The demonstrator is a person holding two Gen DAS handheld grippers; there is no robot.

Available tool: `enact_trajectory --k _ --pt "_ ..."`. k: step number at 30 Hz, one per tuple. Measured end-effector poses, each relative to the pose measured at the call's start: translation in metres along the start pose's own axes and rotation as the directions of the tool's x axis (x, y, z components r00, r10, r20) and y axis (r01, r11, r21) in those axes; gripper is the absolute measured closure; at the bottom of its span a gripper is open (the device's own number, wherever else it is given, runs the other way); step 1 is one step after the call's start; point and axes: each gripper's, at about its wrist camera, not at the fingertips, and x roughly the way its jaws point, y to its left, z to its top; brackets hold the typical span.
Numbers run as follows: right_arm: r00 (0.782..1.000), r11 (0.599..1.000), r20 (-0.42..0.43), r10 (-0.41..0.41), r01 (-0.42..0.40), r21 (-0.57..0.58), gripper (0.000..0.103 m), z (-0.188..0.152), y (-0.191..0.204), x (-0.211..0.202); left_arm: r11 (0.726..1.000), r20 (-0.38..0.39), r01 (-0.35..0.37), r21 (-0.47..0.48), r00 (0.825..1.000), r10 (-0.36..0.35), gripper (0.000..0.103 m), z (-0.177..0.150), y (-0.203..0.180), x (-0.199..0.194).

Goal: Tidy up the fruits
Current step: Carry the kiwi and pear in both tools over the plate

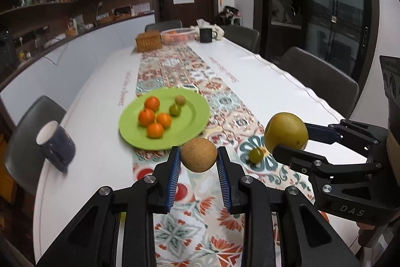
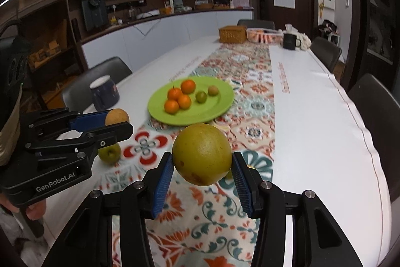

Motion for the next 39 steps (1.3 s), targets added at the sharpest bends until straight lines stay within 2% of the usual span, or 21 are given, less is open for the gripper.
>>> enact_trajectory --k 10,20,30,39 --pt "0.998 1.000 0.056 0.008 -0.007 -0.016 0.055 0.035 0.013 0.005 0.999 0.049 -0.050 -0.012 0.998 0.050 0.073 0.017 0.024 -0.003" --pt "0.997 1.000 0.073 0.013 -0.012 -0.022 0.055 0.078 0.017 0.033 0.997 0.036 -0.066 -0.047 0.997 0.068 0.073 0.041 0.057 0.020" --pt "1.000 0.999 -0.011 0.017 -0.017 -0.030 0.055 0.105 0.008 0.091 0.996 -0.025 -0.045 -0.076 0.999 0.043 0.073 0.064 0.084 0.075" --pt "0.994 1.000 -0.111 0.005 -0.006 -0.009 0.055 0.109 -0.005 0.141 0.997 -0.096 -0.031 -0.067 0.995 0.024 0.073 0.082 0.091 0.131"
